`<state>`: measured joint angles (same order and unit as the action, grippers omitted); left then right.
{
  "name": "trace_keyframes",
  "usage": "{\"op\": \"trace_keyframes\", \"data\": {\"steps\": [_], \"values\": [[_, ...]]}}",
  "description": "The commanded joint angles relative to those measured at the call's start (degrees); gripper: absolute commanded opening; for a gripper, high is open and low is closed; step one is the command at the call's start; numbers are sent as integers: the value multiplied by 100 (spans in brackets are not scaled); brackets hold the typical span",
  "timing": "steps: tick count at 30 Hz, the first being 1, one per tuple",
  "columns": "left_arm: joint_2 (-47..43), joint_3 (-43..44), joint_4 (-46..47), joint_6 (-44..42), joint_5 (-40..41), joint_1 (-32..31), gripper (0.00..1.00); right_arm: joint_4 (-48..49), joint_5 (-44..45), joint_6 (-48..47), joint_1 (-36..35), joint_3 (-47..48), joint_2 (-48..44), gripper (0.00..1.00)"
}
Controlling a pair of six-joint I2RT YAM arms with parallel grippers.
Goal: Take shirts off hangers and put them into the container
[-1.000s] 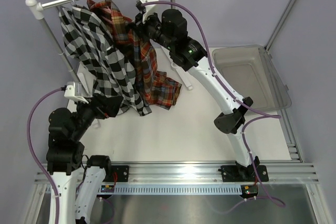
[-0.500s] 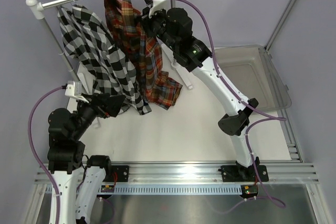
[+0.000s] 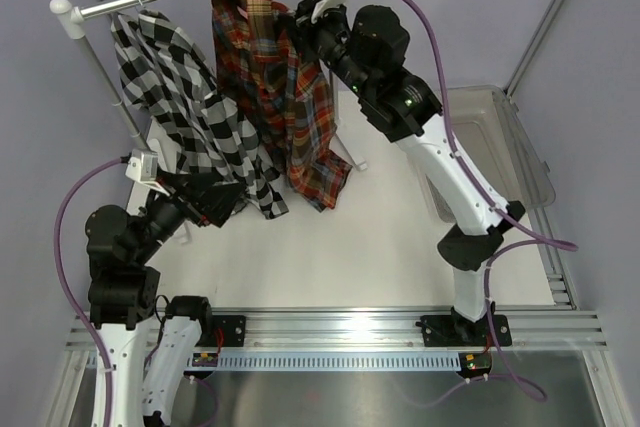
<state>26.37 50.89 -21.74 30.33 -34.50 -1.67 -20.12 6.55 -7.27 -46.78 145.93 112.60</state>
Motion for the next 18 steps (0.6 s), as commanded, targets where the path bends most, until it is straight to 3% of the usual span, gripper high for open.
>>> {"op": "trace_keyframes", "data": {"steps": [1, 9, 12, 16, 18], "values": [[122, 465, 793, 271, -408, 27, 93, 457, 153, 15, -147, -248, -808, 0], [1396, 1422, 2118, 1124, -470, -43, 88, -535, -276, 709, -173, -2505, -2662, 0], [1984, 1746, 2280, 976, -111, -683, 87, -774, -759, 1226, -173, -3443, -3295, 0], [2627, 2178, 1744, 46, 1066, -2202, 85, -818, -1338, 1771, -164, -4256, -3981, 0], [2863, 2197, 1769, 61, 1349, -2398, 84, -985, -1506, 1965, -173, -4440, -4236, 0]]}}
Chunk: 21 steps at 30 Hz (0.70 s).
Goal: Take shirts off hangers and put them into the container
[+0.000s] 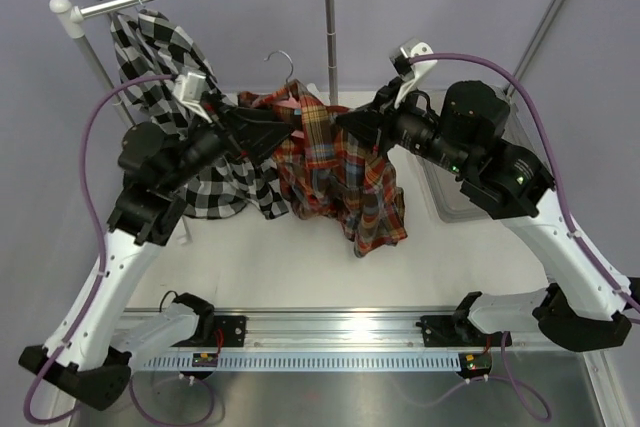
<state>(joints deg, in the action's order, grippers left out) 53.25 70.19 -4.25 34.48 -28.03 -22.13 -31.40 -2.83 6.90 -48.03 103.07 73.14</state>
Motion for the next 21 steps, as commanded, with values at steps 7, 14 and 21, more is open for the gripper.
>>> {"op": "trace_keyframes", "data": {"steps": [7, 14, 21], "values": [[220, 196, 21, -293, 1080, -670, 77, -164, -613, 875, -49, -384, -731, 0], [229, 328, -58, -258, 1124, -722, 74, -69, -701, 910, -49, -691, -995, 0], [379, 495, -260, -354, 1203, -810, 61, 90, -737, 998, -49, -806, -1065, 0]]}}
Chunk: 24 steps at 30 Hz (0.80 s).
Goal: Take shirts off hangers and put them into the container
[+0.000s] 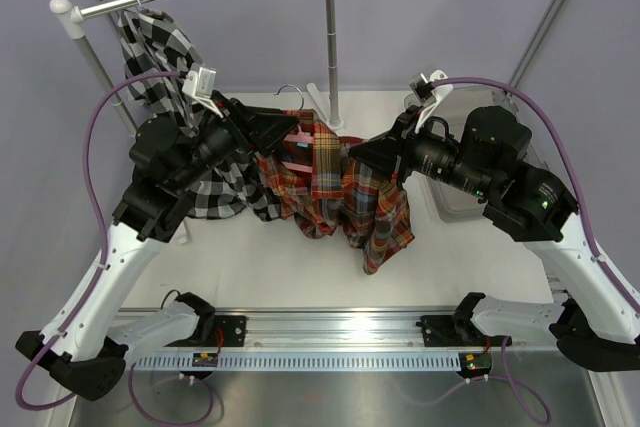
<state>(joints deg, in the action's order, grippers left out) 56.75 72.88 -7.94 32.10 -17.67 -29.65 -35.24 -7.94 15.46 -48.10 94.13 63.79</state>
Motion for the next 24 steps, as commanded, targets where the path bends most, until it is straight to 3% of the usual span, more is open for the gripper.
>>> {"op": "trace_keyframes", "data": {"steps": [1, 17, 20, 22, 24], "values": [[38, 218, 100, -107, 159, -85, 59, 449, -208, 141, -42, 114, -121, 0], [143, 51, 223, -54, 334, -656, 31, 483, -76, 106, -42, 466, 46, 0], [152, 24, 162, -89, 448, -647, 23, 483, -128, 123, -42, 431, 11, 0], [196, 42, 127, -107, 536, -647, 5, 536, -189, 141, -33, 379, -33, 0], [275, 94, 100, -107, 563, -656, 0, 545, -234, 167, -42, 352, -59, 0]]}}
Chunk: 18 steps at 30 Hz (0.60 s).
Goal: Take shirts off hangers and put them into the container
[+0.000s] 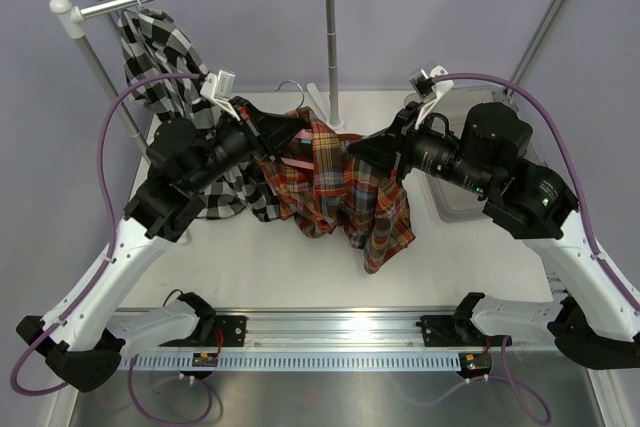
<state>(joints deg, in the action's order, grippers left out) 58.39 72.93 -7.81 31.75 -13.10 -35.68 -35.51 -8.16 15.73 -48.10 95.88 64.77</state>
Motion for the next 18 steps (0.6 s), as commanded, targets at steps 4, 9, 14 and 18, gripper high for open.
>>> {"op": "trace_keyframes", "data": {"steps": [4, 9, 14, 18], "values": [[260, 222, 61, -63, 106, -44, 0, 431, -387, 45, -42, 317, -88, 1], [278, 503, -193, -317, 396, -53, 0, 53, -239, -201, -42, 433, -184, 65], [401, 1100, -642, -564, 423, -53, 0, -184, 59, -342, -42, -94, -790, 80], [392, 1224, -730, -582, 414, -44, 0, -360, 105, -456, -42, -508, -1080, 80]]}}
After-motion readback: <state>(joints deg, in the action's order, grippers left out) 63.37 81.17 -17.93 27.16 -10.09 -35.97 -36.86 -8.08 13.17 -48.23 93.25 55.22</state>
